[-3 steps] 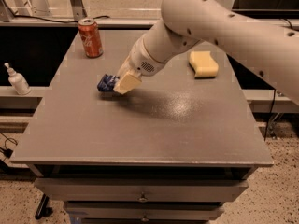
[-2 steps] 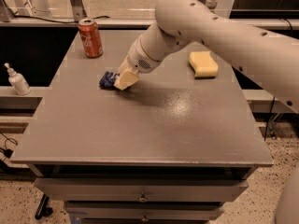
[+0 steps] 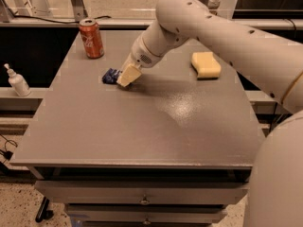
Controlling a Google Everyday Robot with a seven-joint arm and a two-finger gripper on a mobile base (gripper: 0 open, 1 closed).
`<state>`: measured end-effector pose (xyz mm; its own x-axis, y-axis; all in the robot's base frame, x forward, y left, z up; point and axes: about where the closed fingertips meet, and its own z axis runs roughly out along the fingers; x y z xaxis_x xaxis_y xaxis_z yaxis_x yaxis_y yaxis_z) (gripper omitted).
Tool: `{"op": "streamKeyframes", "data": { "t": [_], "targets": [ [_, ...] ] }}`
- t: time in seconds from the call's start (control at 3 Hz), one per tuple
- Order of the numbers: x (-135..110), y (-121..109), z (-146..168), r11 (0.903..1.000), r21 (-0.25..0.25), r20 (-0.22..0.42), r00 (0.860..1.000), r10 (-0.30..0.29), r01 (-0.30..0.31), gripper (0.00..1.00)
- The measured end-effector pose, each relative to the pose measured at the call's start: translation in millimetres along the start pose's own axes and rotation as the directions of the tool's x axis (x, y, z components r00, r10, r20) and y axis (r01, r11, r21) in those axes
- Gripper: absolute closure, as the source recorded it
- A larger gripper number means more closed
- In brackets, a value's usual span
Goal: Move rxbar blueberry near coke can
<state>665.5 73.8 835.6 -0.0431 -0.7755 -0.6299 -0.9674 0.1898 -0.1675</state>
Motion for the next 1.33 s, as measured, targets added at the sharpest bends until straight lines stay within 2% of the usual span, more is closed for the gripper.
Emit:
{"op": "streamKeyframes", "data": {
  "t": [0.33, 0.67, 1.0, 1.33],
  "targets": [
    [-13, -27, 4, 0.9994, 0.036, 0.014, 1.0, -0.002, 0.002, 1.0],
    [-38, -42, -6, 0.9974, 0.072, 0.063, 0.998, 0.002, -0.006, 1.0],
    [-50, -34, -17, 0.9963, 0.084, 0.083, 0.996, 0.009, -0.016, 1.0],
    [-50, -25, -7, 0.9969, 0.073, 0.075, 0.997, 0.024, -0.03, 1.0]
  ]
}}
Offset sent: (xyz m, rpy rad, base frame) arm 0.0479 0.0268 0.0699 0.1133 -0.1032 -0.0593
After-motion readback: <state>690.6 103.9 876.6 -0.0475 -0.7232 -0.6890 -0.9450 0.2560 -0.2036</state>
